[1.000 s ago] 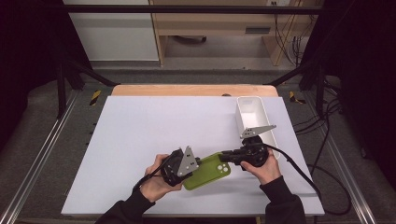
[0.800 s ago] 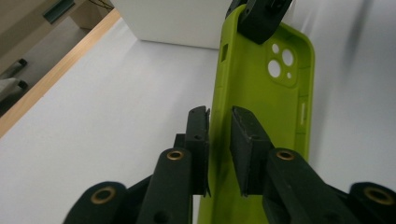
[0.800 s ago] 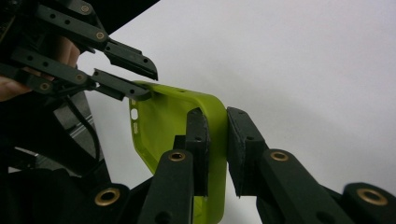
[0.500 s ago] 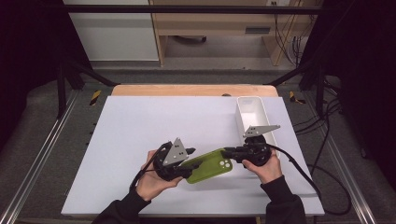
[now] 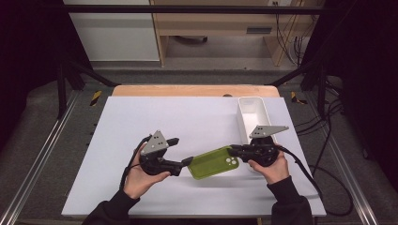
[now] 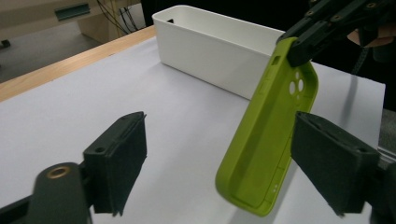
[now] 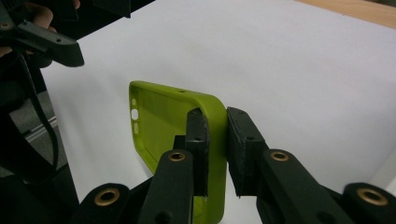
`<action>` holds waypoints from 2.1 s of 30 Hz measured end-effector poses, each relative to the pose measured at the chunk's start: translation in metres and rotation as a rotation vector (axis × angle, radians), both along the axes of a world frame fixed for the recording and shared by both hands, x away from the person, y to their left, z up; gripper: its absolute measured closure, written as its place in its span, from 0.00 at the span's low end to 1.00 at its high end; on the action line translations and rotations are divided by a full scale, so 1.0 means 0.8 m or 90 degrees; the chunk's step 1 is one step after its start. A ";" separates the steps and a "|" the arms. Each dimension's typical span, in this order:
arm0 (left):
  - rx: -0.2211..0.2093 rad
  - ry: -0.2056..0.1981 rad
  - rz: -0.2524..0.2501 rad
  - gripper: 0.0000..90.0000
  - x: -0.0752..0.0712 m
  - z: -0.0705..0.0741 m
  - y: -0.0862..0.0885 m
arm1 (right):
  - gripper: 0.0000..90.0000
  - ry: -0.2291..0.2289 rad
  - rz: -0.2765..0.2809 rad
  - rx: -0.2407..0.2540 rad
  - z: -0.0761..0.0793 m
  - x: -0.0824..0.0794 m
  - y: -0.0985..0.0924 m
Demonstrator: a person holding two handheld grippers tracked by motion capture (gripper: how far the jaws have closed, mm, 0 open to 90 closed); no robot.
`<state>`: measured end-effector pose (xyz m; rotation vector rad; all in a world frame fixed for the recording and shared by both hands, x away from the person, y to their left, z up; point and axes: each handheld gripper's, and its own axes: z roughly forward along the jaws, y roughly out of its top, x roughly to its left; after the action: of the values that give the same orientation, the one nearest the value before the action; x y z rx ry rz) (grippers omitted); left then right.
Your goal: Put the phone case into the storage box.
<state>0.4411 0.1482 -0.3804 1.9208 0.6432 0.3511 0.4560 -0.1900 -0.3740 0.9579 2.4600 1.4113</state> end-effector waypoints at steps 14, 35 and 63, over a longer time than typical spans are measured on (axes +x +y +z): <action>-0.027 0.012 0.041 0.04 0.008 -0.019 0.040 | 0.89 -0.062 -0.006 -0.038 0.013 -0.008 -0.015; -0.030 0.018 0.092 0.03 0.010 -0.057 0.091 | 0.88 -0.117 -0.016 -0.089 0.047 -0.013 -0.021; -0.028 -0.003 0.121 0.02 0.011 -0.074 0.124 | 0.88 -0.208 -0.051 -0.160 0.106 -0.002 -0.021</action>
<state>0.4499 0.2475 -0.4399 1.8210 0.8264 0.4580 0.4542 -0.2067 -0.2892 0.7009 2.2586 1.0994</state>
